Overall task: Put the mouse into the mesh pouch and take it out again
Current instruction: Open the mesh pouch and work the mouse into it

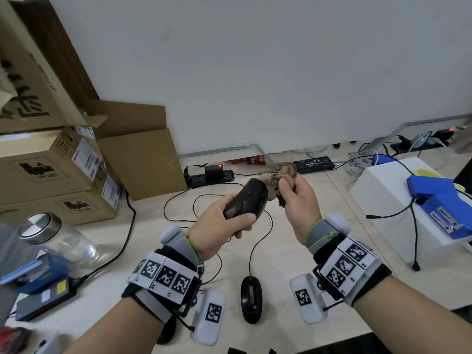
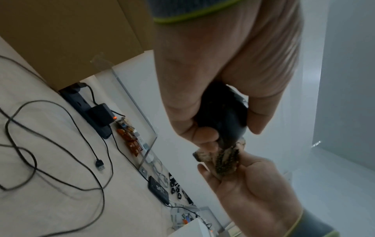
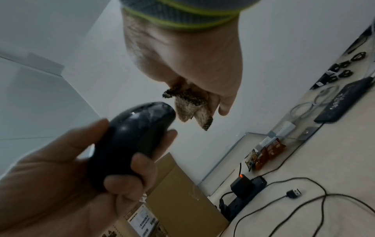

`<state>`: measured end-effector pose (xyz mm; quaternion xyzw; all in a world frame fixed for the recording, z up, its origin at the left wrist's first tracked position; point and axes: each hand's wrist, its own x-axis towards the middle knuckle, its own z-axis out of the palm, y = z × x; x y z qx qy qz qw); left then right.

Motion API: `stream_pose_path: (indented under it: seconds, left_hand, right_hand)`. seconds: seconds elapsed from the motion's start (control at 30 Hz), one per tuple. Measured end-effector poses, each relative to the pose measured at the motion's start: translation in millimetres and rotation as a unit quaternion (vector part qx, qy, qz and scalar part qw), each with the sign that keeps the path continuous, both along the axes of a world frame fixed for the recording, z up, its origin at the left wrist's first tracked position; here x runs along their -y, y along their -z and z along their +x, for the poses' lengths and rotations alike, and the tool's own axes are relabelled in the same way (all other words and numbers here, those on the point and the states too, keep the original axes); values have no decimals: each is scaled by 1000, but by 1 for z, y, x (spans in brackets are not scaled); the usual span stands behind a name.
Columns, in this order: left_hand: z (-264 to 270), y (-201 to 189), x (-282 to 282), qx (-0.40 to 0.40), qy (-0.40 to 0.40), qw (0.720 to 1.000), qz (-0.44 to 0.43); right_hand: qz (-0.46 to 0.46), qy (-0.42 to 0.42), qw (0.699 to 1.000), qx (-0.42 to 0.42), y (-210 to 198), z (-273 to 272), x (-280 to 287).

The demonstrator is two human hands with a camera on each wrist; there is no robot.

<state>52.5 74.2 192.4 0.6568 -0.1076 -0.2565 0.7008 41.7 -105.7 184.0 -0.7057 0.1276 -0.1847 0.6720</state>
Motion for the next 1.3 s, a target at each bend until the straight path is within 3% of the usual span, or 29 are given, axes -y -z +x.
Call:
stream_pose_path:
  seconds: [0.13, 0.2, 0.3, 0.37, 0.47, 0.57, 0.63, 0.7, 0.8, 0.9, 1.03, 1.13, 1.2, 1.23, 1.3]
  left_hand:
    - [-1, 6, -3, 72, -69, 992, 76]
    - [-2, 5, 1, 118, -86, 983, 110]
    - [-3, 12, 1, 164, -97, 965, 183]
    - [-5, 16, -1, 139, -106, 966, 192]
    - [-7, 15, -2, 200, -130, 946, 221]
    - [-8, 7, 0, 246, -127, 936, 219]
    - [-10, 5, 0, 251, -125, 935, 219]
    - [-12, 4, 1, 247, -115, 935, 226]
    - [-13, 3, 2, 200, -129, 949, 207]
    - [-8, 8, -2, 229, -118, 938, 230]
    - [-5, 12, -8, 161, -167, 959, 164]
    - [0, 7, -5, -12, -214, 977, 1]
    - [2, 2, -1, -106, -216, 961, -139]
    - [2, 0, 0, -128, -204, 954, -179]
    - [-1, -1, 3, -132, -165, 961, -178]
  right_hand:
    - [-19, -22, 999, 38, -7, -2, -6]
    - [-127, -55, 989, 45, -8, -12, -16]
    - [-333, -128, 923, 147, -9, -37, -48]
    - [-373, -174, 890, 195, -10, -47, -62]
    - [-375, -178, 896, 157, -4, -33, -48]
    - [-308, -84, 947, 38, 2, -15, -25]
    - [-279, -49, 959, 7, 4, -16, -26]
    - [-300, -81, 948, 75, 1, -29, -43]
    - [-341, -177, 906, 179, -4, -45, -64]
    - [-355, -166, 911, 128, 3, -25, -42]
    - [-168, -24, 984, -47, 11, 1, 1]
    - [-63, -5, 998, -22, 5, 0, 0]
    - [25, -27, 999, -9, -1, -5, -12]
    - [70, -37, 997, -7, 0, -6, -17]
    - [117, -42, 992, 7, -3, -8, -26]
